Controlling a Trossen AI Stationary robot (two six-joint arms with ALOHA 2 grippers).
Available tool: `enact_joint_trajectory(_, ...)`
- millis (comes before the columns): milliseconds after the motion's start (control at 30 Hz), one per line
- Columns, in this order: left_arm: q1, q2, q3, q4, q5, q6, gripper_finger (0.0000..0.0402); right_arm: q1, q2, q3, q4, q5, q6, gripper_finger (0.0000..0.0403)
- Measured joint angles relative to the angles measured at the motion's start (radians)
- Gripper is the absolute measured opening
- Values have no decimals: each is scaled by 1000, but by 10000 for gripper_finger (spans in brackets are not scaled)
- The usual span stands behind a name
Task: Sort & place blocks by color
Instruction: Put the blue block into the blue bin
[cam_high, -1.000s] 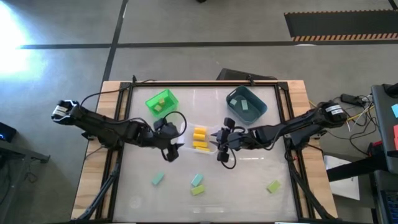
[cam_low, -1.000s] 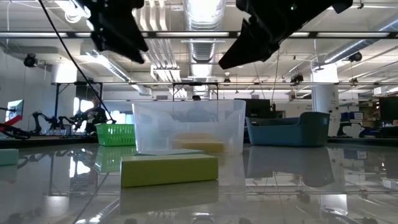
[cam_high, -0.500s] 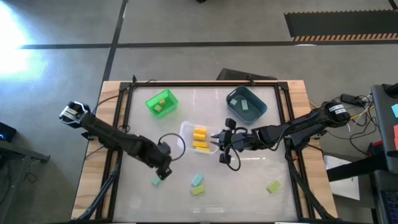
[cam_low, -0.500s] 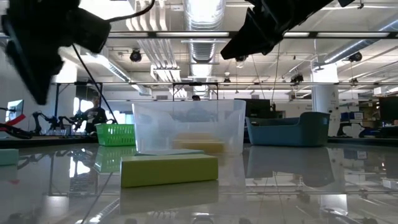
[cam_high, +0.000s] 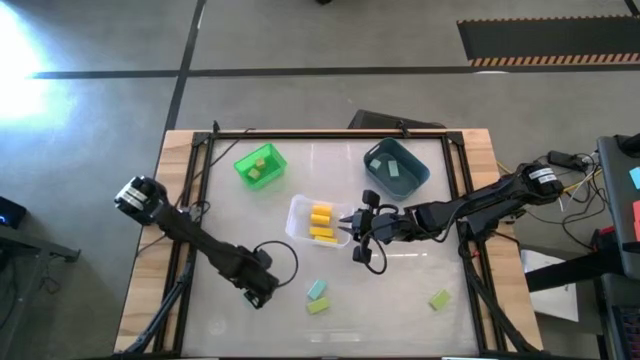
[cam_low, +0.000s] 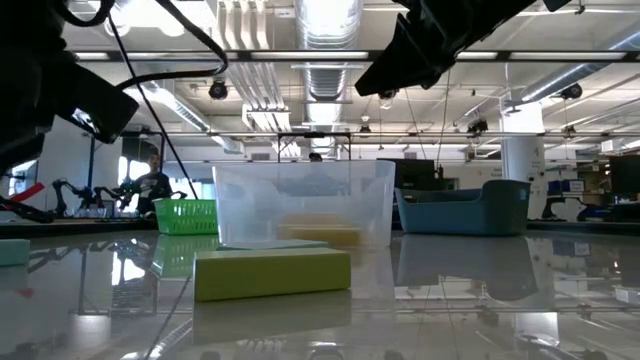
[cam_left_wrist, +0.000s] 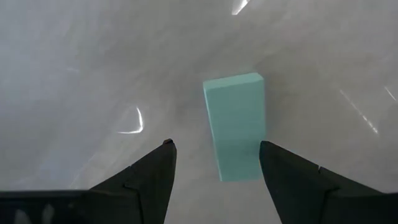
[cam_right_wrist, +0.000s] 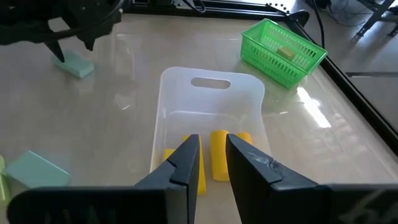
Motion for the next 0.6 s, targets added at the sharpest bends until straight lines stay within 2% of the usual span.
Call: enact_joint_trajectory(600,-20,12,37,30,-3,-21,215,0,0,-1,0,0,17,66)
